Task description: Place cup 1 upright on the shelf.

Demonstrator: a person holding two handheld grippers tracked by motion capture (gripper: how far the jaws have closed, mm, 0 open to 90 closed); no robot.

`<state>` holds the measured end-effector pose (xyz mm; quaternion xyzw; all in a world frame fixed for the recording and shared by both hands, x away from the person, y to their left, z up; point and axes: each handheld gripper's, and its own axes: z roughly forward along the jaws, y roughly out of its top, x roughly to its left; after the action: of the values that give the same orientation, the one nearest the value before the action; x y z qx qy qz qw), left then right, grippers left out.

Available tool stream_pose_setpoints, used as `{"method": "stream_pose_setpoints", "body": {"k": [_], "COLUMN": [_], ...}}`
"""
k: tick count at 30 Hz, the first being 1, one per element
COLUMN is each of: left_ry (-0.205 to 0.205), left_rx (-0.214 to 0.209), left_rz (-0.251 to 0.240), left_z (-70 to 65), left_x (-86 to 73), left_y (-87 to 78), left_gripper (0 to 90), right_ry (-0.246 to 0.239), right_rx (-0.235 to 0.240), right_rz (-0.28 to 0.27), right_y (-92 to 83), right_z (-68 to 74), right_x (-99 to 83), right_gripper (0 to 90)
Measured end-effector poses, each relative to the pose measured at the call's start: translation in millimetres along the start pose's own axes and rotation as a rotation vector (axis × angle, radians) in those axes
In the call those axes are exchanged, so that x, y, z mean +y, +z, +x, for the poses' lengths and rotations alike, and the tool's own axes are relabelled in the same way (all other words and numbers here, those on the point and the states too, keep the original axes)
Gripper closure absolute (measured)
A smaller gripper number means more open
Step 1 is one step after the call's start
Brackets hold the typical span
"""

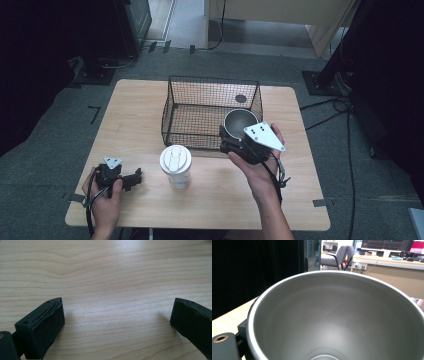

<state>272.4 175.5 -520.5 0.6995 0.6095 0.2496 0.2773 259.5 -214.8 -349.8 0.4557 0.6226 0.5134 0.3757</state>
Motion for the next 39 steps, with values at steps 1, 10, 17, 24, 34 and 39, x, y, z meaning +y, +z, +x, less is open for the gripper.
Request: {"method": "stream_pose_setpoints", "body": {"k": [1,10,17,24,34,39], "left_ry": [0.0,0.0,0.0,0.0,0.0,0.0], "left_rx": [0.0,0.0,0.0,0.0,0.0,0.0], "left_rz": [0.0,0.0,0.0,-0.001,-0.001,-0.001], "left_z": [0.0,0.0,0.0,0.0,0.0,0.0], "left_x": [0.0,0.0,0.0,0.0,0.0,0.0], "left_y": [0.0,0.0,0.0,0.1,0.1,0.1], "left_gripper": [0.0,0.0,0.0,0.0,0.0,0.0], "right_ry": [0.007,0.026,0.041,0.043,0.068,0.042], "right_rx": [-0.003,-0.012,-0.02,-0.04,-0.061,-0.089], "right_rz": [-0.007,-0.043,-0.06,-0.071,-0.07,-0.112], "right_y": [3.6,22.6,42.1,60.9,89.4,103.2], "right_z": [-1.4,-2.7,-4.3,-8.3,-23.8,-29.2], "right_x": [2.9,12.6,14.5,10.8,4.4,-4.8], "right_gripper": [7.1,7.0,7.0,7.0,7.0,7.0]}}
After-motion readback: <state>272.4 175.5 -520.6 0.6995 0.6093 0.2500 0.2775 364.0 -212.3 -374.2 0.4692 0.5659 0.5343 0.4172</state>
